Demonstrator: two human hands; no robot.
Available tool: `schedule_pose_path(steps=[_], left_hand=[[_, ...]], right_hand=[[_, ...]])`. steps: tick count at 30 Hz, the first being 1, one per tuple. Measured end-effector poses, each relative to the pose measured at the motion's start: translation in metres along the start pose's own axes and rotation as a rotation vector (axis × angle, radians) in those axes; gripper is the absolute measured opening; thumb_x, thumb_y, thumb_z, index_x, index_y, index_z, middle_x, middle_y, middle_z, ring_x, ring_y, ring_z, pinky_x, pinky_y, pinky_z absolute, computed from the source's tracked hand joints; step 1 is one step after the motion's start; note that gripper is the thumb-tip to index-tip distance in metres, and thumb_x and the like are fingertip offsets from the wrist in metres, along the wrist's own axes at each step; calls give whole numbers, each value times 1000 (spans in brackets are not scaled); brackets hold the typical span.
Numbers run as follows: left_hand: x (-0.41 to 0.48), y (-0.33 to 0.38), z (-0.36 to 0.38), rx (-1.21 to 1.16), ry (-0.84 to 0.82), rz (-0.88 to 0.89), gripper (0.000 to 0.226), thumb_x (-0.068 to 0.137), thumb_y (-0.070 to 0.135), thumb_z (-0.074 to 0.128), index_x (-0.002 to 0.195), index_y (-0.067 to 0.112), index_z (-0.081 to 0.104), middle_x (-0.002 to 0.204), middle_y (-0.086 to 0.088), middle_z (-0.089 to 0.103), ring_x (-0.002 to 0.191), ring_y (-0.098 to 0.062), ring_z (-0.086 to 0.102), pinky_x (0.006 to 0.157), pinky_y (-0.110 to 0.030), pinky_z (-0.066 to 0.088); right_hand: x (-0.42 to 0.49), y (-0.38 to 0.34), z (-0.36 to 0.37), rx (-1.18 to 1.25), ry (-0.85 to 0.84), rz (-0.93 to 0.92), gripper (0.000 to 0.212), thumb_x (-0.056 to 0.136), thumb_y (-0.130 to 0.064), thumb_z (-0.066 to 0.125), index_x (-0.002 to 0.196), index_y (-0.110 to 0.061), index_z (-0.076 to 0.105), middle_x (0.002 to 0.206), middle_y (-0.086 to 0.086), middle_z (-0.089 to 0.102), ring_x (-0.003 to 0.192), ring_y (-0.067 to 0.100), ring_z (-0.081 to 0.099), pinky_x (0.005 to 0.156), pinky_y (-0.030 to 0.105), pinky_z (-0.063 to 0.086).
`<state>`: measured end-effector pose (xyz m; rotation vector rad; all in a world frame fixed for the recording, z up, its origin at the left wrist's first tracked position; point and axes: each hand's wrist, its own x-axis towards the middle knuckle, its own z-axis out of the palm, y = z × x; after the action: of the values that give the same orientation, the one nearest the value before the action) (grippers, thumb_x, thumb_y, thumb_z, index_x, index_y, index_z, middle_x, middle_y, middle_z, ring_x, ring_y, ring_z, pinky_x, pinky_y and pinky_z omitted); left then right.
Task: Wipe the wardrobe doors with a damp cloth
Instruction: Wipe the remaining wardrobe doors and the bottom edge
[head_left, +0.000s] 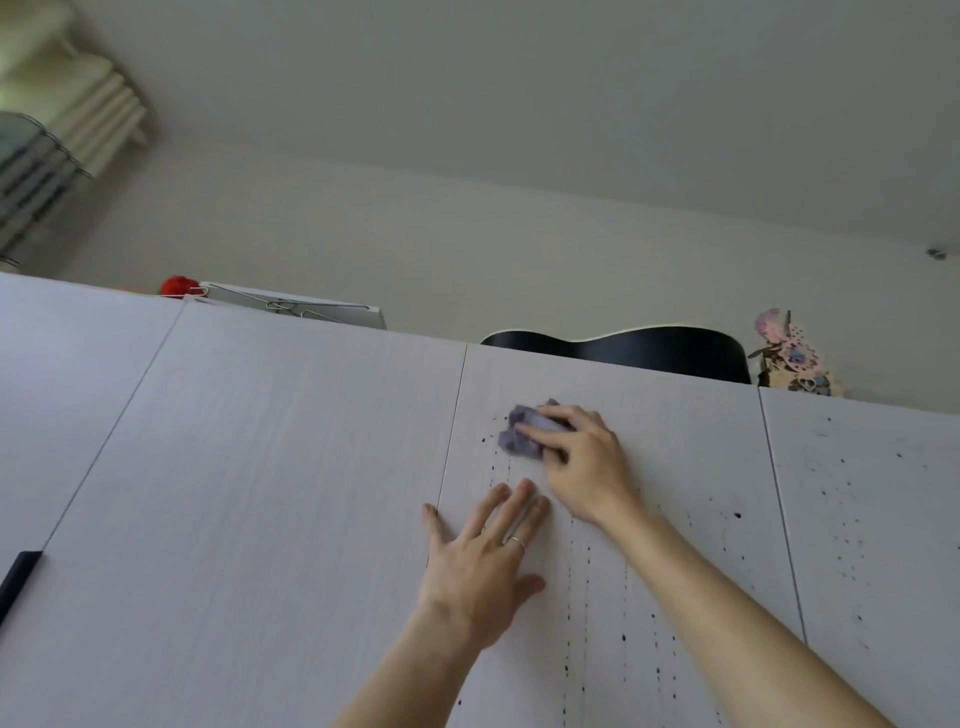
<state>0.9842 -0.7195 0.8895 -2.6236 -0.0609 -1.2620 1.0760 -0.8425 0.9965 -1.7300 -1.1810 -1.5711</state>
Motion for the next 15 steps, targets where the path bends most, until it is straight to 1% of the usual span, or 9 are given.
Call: schedule_pose_path(steps=[1,2,5,6,7,10,12,13,15], left_hand=[[0,0,0,0,-3,3,76,104,55,32,155,34,-20,159,18,-34,150,-8,-24,111,-76,-2],[0,0,1,-1,-5,2,76,104,55,32,155,34,-21,157,18,-35,149,-8,-25,111,-76,-2],[0,0,3,6,-8,-1,76,105,54,31,154,34,-22,154,18,-39,149,-9,-27,112,-77,-3],[1,0,3,9,-2,3,76,105,53,31,154,33,-22,156,17,-38,149,-9,-27,112,-77,-2],[2,0,3,14,2,9,76,105,53,32,155,33,-21,158,15,-36,149,-9,-27,111,-77,-2],[1,0,3,24,21,21,74,105,51,33,157,30,-16,157,14,-37,149,-10,-27,112,-77,2],[-5,2,8,19,55,51,70,106,47,34,159,31,-8,153,14,-39,144,-8,-33,114,-75,2],[-9,3,10,18,72,68,67,107,45,36,160,33,-4,154,14,-39,142,-9,-35,114,-75,-1],[-20,5,18,4,95,79,64,106,44,39,159,40,2,160,11,-33,147,-12,-32,112,-75,-6]], right_hand=[[5,6,-9,-2,-6,10,38,90,-11,63,115,-37,74,132,-12,61,122,15,50,107,24,36],[10,10,-16,-42,12,54,37,91,-12,62,115,-39,73,134,-13,61,123,15,49,107,25,35],[18,16,-32,-226,158,278,33,95,-22,59,118,-43,71,133,-18,62,120,16,43,101,32,28],[20,13,-33,-226,192,328,31,96,-25,58,117,-43,71,131,-19,62,118,17,41,97,31,27],[21,10,-31,-200,202,348,31,96,-24,58,117,-42,72,131,-18,63,116,19,41,95,31,29],[16,0,-17,-136,145,318,36,97,-16,55,123,-37,70,136,-12,60,115,24,42,93,30,42],[8,-4,-13,-137,92,255,38,98,-16,54,128,-36,67,139,-12,55,118,22,40,93,31,44],[6,-5,-13,-144,70,232,38,99,-17,53,130,-36,66,140,-12,53,119,21,39,93,30,44],[8,-8,-13,-128,51,253,35,99,-22,52,129,-35,66,138,-8,52,118,22,39,93,31,44]])
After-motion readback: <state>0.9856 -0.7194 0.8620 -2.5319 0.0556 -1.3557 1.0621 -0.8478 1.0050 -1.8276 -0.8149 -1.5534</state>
